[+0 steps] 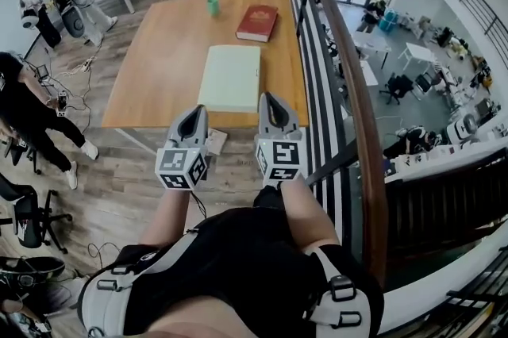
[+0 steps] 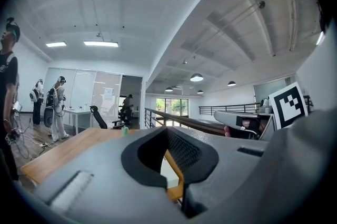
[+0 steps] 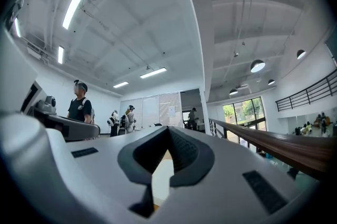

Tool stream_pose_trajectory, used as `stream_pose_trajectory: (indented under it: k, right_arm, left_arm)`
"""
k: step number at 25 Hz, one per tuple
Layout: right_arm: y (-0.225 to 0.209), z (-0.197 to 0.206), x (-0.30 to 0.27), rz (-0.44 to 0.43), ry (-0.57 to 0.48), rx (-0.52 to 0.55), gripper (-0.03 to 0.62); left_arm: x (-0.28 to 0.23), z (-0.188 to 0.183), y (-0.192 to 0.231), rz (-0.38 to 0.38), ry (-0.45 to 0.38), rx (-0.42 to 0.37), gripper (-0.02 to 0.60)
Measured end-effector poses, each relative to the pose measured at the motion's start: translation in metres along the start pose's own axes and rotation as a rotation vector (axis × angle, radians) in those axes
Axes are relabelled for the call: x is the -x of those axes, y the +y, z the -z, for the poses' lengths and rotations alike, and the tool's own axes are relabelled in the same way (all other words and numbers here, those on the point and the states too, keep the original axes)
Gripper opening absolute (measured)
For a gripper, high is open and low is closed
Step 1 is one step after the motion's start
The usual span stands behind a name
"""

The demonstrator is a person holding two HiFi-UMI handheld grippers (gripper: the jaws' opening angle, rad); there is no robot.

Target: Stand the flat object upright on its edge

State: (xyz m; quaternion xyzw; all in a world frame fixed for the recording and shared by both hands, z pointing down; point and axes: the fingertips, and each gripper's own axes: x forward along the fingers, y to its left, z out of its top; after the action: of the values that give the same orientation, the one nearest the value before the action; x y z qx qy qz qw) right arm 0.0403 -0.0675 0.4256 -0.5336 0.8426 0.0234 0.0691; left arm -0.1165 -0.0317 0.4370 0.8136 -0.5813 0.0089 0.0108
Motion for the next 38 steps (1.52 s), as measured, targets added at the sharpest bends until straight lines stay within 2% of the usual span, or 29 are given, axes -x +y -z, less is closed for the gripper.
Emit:
stream_pose_trajectory:
  k: [7,18,25,34,38]
  right_arm:
    - [-0.039,0.018,-0.066,-0.03,0.032,-0.005,0.005]
    - [-0.116,0.033,-0.176,-0.079,0.093,-0.027,0.006]
    - [-0.121,0.04,-0.219,-0.109,0.121,-0.044,0.006]
    - [-0.117,0.049,-0.257,-0.041,0.108,-0.044,0.006]
    - [-0.117,0.063,-0.269,-0.028,0.144,-0.092,0.005]
  left_arm:
    - [-0.077,0.008,0.009,0.002,0.032,0.003,0.003]
    - [-0.219,-0.002,0.017,-0.005,0.071,0.02,0.003]
    - [-0.256,-0.007,0.043,-0.038,0.079,0.022,0.003]
    - [-0.281,-0.003,0.098,-0.043,0.101,0.002,0.003]
    - [-0.284,0.005,0.126,-0.067,0.137,0.025,0.003]
